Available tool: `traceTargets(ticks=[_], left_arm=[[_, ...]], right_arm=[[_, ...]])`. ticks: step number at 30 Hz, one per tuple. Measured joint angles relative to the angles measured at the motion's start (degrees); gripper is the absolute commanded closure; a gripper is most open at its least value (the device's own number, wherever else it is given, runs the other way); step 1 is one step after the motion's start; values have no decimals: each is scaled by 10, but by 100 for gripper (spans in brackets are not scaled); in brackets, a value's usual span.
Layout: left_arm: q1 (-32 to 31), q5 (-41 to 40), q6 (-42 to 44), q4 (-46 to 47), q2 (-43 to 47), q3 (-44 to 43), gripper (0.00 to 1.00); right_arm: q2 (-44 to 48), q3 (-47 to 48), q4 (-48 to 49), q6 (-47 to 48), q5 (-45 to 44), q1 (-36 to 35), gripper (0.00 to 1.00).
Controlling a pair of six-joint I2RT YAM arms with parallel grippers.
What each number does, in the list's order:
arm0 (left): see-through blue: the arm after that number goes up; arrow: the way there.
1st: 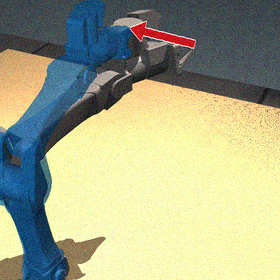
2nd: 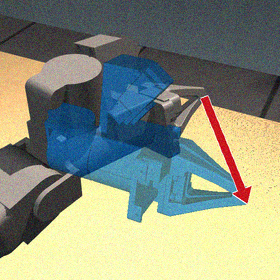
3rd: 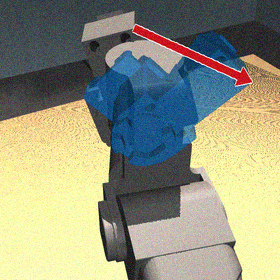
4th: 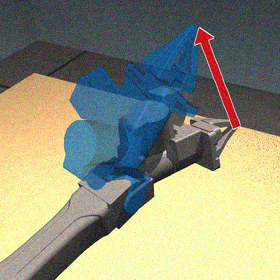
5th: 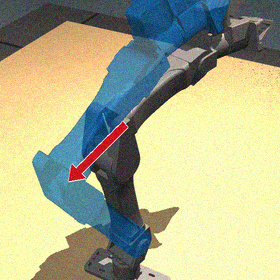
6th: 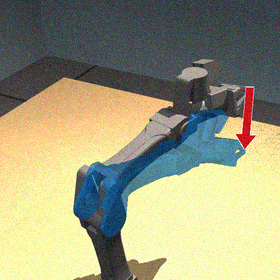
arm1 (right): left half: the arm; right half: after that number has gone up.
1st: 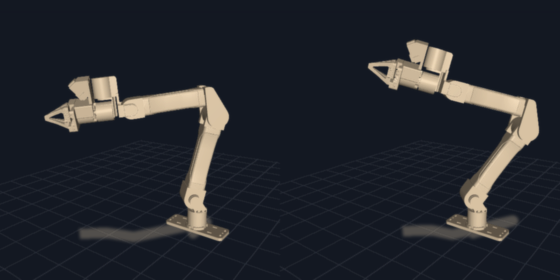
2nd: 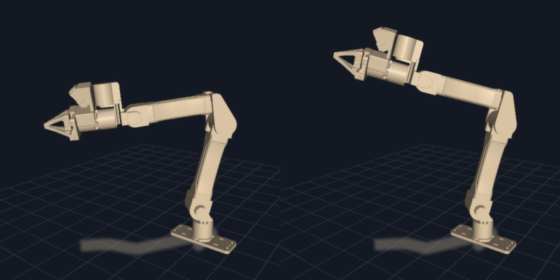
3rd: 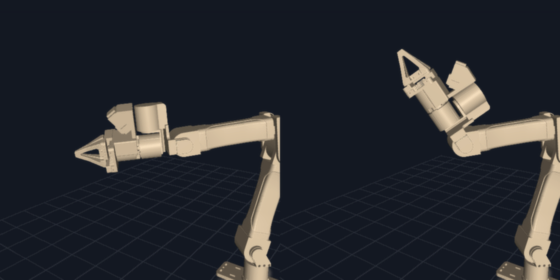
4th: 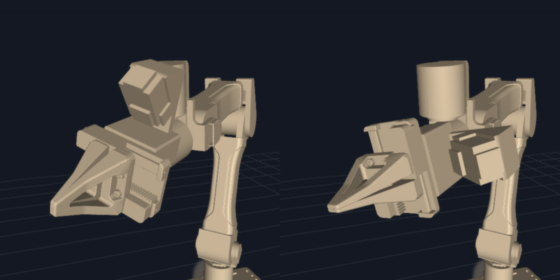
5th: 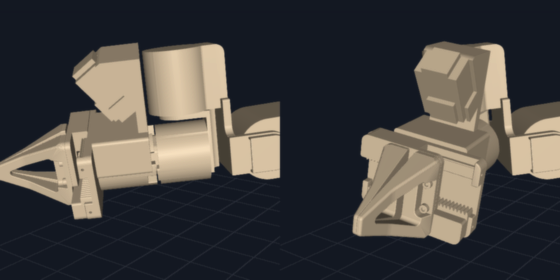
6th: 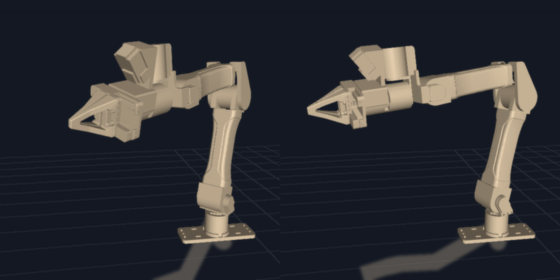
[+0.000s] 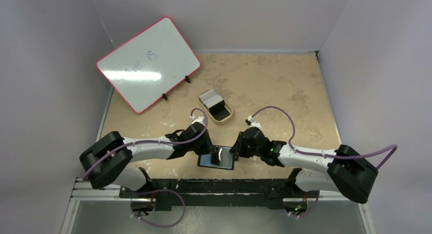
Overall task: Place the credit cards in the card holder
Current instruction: Insert the credit card into the card holder.
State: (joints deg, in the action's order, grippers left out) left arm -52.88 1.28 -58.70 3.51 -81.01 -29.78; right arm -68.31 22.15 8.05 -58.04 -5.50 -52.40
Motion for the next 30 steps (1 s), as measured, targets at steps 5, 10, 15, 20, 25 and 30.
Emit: traceTargets(ticks=[5,10,15,20,25,30], left_arm=[[0,7,5,9,-8,0,100],[2,26,11,24,-23,-12,100],[1,30,15,14,-32,-26,93],[0,17,21,-10,-31,-33,77],[-3,-12,24,-55,1,-33,69],[-4,-40,24,-104,31,-33,66]], right_arm=[[-14,0,1,0,0,0,72],[-21,3,8,0,0,0,72],[-30,10,9,0,1,0,72],[-33,11,10,0,0,0,72],[-30,11,10,0,3,0,72],[-4,11,6,-1,3,-4,70]])
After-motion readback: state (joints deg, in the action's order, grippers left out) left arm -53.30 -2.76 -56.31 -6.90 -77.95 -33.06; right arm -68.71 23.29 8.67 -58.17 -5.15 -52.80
